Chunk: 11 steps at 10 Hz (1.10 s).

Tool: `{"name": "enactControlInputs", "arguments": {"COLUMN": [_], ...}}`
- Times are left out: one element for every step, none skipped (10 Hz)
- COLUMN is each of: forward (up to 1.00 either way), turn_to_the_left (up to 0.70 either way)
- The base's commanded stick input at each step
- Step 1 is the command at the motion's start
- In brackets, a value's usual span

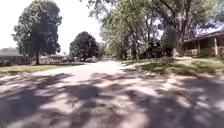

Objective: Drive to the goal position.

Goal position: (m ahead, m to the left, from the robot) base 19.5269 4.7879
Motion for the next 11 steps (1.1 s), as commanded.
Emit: {"name": "enactControlInputs", "arguments": {"forward": [0.5,0.5,0.5,0.5,0.5,0.5,0.5,0.5,0.5,0.5,0.5], "turn_to_the_left": [0.0,0.0,0.0,0.0,0.0,0.0,0.0,0.0,0.0,0.0,0.0]}}
